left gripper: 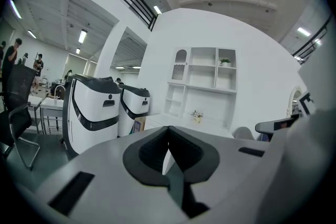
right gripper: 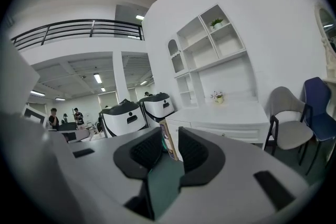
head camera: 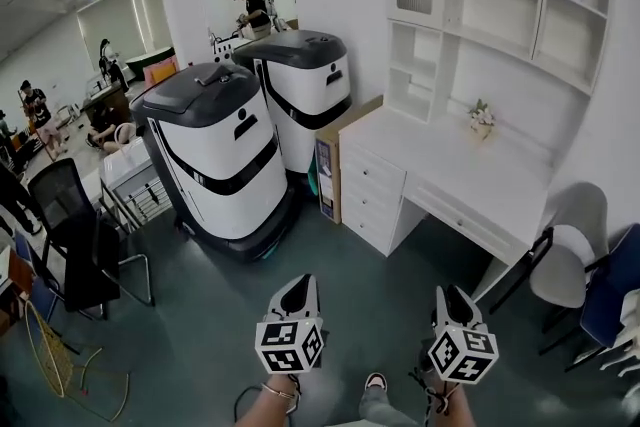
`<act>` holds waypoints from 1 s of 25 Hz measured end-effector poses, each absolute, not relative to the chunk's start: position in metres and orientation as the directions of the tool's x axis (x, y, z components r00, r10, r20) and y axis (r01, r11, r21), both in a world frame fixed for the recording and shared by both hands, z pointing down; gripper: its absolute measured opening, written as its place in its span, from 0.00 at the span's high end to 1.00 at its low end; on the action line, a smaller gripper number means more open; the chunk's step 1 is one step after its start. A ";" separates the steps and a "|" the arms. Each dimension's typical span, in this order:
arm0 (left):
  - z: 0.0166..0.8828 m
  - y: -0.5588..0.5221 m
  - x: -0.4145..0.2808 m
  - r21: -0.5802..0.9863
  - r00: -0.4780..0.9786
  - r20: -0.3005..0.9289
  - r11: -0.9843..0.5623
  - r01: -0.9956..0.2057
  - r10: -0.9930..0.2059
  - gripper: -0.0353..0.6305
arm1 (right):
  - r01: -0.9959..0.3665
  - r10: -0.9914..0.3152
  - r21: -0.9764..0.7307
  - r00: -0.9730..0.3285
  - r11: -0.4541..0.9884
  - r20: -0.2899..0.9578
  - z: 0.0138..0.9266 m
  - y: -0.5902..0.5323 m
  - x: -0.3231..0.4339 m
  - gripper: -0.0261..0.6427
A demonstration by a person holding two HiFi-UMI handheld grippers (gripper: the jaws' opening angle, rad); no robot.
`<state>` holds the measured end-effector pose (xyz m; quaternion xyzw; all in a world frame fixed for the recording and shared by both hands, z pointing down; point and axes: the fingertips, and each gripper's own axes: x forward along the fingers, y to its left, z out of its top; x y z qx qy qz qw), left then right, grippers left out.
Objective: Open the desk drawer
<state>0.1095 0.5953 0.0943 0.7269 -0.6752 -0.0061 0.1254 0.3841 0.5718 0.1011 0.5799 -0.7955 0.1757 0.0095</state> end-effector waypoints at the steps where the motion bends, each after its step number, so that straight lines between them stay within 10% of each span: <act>1: 0.092 0.582 0.112 0.190 0.081 0.157 -0.050 -0.980 -0.984 0.92 | -0.924 -0.916 -0.265 -0.335 0.275 0.220 0.100 0.557 0.386 0.80; 25: 0.110 0.398 0.132 0.146 -0.033 0.231 0.068 -0.987 -0.972 0.92 | -0.883 -0.863 -0.328 -0.427 0.335 0.270 0.128 0.338 0.411 0.81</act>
